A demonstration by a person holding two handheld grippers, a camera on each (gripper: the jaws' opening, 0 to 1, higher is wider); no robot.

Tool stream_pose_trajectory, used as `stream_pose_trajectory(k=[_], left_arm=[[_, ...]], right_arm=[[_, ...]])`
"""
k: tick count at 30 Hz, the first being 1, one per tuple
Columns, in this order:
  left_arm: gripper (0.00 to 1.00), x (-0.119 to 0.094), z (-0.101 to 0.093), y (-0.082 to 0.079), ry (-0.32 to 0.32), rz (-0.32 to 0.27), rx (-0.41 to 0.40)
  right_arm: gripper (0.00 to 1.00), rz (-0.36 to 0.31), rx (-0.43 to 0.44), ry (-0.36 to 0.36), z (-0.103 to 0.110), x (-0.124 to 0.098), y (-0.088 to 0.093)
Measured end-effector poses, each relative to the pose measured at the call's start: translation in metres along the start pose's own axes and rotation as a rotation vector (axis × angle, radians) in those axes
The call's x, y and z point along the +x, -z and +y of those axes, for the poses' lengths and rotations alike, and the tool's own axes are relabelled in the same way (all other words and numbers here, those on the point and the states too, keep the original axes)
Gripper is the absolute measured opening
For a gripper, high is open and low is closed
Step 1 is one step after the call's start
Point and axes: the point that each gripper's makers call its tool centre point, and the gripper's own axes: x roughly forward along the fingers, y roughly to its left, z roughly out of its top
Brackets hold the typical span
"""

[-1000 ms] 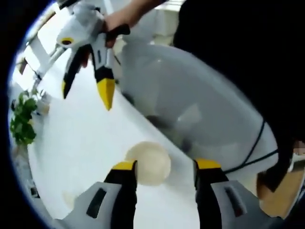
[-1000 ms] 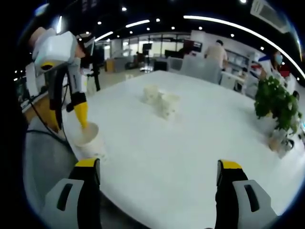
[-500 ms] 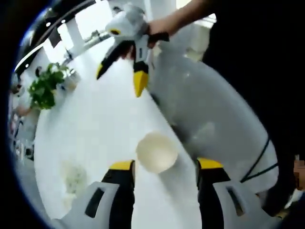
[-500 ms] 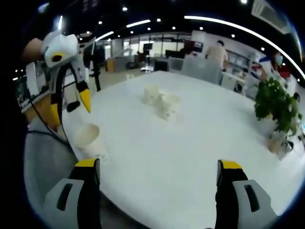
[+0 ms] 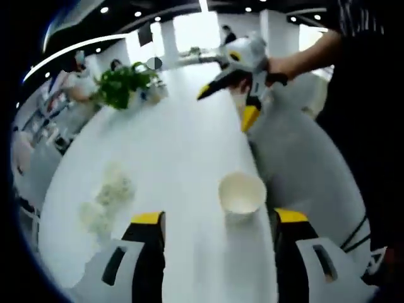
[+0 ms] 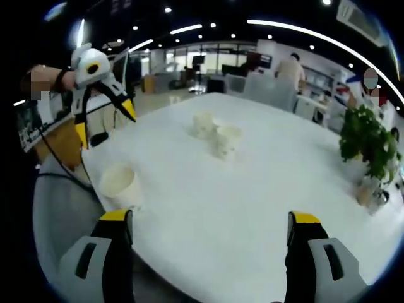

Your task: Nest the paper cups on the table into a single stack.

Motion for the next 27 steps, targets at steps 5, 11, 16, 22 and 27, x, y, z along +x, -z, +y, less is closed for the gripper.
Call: stream_pose_trajectory(k=[5, 11, 16, 22, 27], left_arm=[[0.94, -0.011, 0.017, 0.000, -0.068, -0.079, -0.091], [0.99, -0.022, 0.027, 0.007, -0.131, -0.132, -0.132], [0.99, -0.030, 0.035, 0.009, -0.168, -0.197, -0.176], [0.99, -0.041, 0.039, 0.006, -0.208, -0.286, -0.176], [0.99, -0.046, 0.040, 0.006, -0.236, -0.295, -0.171]], right_arm=[[1.00, -0.009, 0.009, -0.008, 0.001, 0.003, -0.005], [1.00, -0.019, -0.005, -0.014, 0.001, 0.006, -0.016], [1.00, -0.021, -0.015, -0.022, 0.000, 0.011, -0.022], [1.00, -0.044, 0.002, -0.034, -0.001, 0.016, -0.032], [1.00, -0.061, 0.019, -0.035, -0.006, 0.020, -0.040]])
